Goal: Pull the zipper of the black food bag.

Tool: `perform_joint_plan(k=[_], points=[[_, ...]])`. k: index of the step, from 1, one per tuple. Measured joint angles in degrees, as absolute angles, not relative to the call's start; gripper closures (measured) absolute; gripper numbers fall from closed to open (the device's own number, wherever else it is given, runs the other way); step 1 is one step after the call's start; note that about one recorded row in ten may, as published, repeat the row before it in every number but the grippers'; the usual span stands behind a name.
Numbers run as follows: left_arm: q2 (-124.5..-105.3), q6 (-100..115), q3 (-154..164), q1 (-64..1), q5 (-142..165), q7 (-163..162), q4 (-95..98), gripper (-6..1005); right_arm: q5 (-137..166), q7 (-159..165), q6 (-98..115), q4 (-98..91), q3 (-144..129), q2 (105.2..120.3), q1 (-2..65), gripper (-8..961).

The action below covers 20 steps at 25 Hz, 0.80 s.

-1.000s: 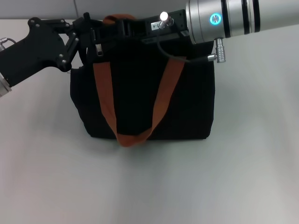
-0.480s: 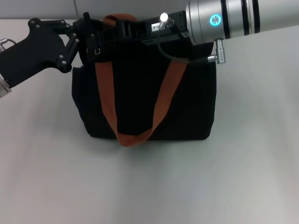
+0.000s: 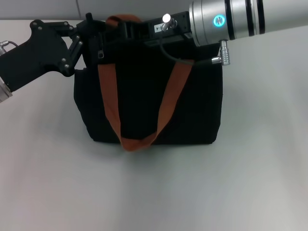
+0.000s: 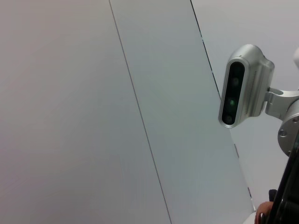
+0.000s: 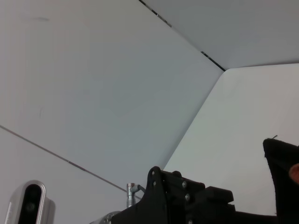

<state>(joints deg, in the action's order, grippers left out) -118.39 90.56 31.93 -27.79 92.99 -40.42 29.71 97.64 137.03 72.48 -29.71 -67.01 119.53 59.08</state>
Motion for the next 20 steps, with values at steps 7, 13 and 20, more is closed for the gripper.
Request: perform_joint_plan(k=[7,13,20], points=[[-118.39,90.7,32.02,-27.77,92.99,-40.42,29.71,972,97.64,137.13,71.76,-29.72,-67.44,119.58,59.32,747],[-118.39,90.7,32.08,-27.77,92.99,-40.43,29.71,972,97.68,137.21,71.69,-29.82,-67.81,119.57,59.39,789],[-118.39,91.0,32.08,-27.77,92.99,-40.5,29.71,972,97.72,137.19,71.5,-29.7,-67.85,119.54,59.15,903]])
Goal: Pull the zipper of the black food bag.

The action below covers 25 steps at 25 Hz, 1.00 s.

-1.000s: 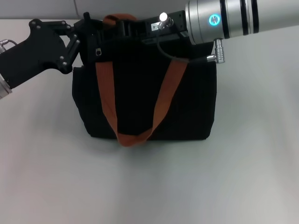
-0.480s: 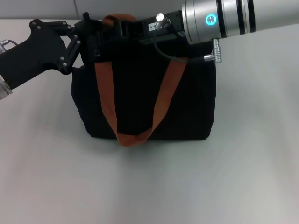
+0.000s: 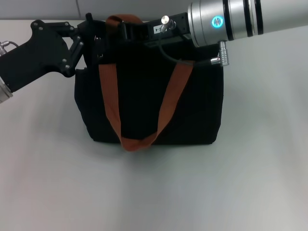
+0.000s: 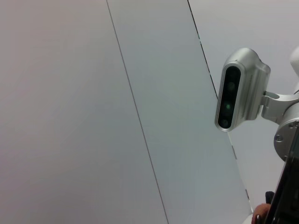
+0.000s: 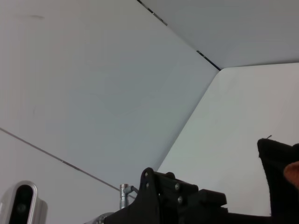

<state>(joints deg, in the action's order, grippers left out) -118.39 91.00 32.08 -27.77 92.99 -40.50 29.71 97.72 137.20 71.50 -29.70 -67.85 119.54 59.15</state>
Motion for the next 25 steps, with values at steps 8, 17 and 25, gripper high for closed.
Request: perform_joint_plan(k=[8,17,25], points=[[-118.39,91.46,32.07,-27.71,92.99,-40.52,29.7,971,97.53,137.16,71.31,-29.71,-67.85,119.57,59.07,876],[-118.47,92.24,31.81,-27.61,92.99,-40.52,29.71,971,97.42,137.12,70.29,-29.43,-68.04,119.81,59.76,799],[-118.47,91.98,31.7,-27.76,92.99,-40.52,29.49,971,97.24,137.65,68.34,-28.91,-70.0,119.88,60.81,810]])
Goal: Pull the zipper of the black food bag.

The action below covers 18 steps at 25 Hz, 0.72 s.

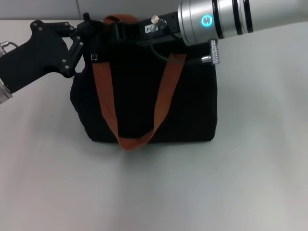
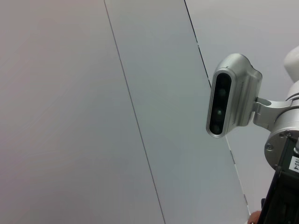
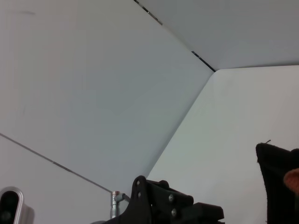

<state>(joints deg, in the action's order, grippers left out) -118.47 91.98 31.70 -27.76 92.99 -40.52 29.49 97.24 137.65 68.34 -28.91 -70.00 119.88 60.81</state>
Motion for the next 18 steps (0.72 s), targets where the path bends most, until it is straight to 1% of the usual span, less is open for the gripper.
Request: perform_joint_plan(k=[10,14,18], points=[[-118.5,91.85,31.63,-27.95,93.0,-40.43,29.26,972,97.03,137.75,66.64,-28.58,-72.05,119.88,61.67,858],[-118.51,91.86,31.63,-27.83,92.99,-40.43,29.44,972,97.06,137.94,66.58,-29.36,-72.25,119.89,60.93,895],[-118.47,91.86,31.58,-27.63,92.54,-40.47,29.5,972,97.74,139.49,66.69,-32.75,-72.33,119.7,58.46,932]])
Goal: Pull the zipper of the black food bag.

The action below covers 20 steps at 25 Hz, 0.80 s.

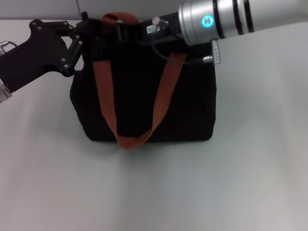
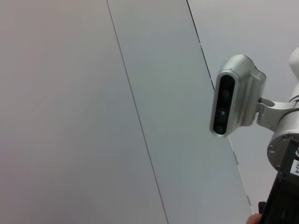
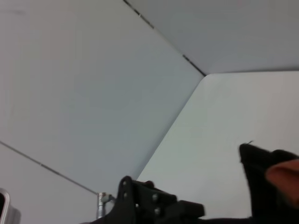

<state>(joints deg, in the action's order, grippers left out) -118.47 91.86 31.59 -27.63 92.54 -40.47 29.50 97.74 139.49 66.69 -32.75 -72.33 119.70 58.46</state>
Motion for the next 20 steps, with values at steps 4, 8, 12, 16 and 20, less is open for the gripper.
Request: perform_joint_plan(k=[4,8,12,16,20], points=[[-118.42,91.87,31.56,-27.52,92.35,-40.49,29.6,972,98.32,139.98,66.92,-35.43,-72.38,119.52,56.78,955],[-118.38,91.88,31.54,-27.38,92.28,-40.51,29.7,972,100.18,140.88,67.2,-38.11,-72.37,119.35,55.84,955],[-118.37,91.83,31.54,-27.34,92.27,-40.52,29.7,972,101.68,142.16,67.47,-39.4,-72.32,119.33,55.74,956],[-118.31,91.8,31.55,-27.25,92.27,-40.52,29.71,972,103.85,144.19,67.63,-40.91,-72.25,119.28,55.65,956],[-118.3,91.75,31.28,-27.18,92.28,-40.52,29.7,972,106.52,146.48,68.31,-42.94,-72.1,119.26,55.0,956]])
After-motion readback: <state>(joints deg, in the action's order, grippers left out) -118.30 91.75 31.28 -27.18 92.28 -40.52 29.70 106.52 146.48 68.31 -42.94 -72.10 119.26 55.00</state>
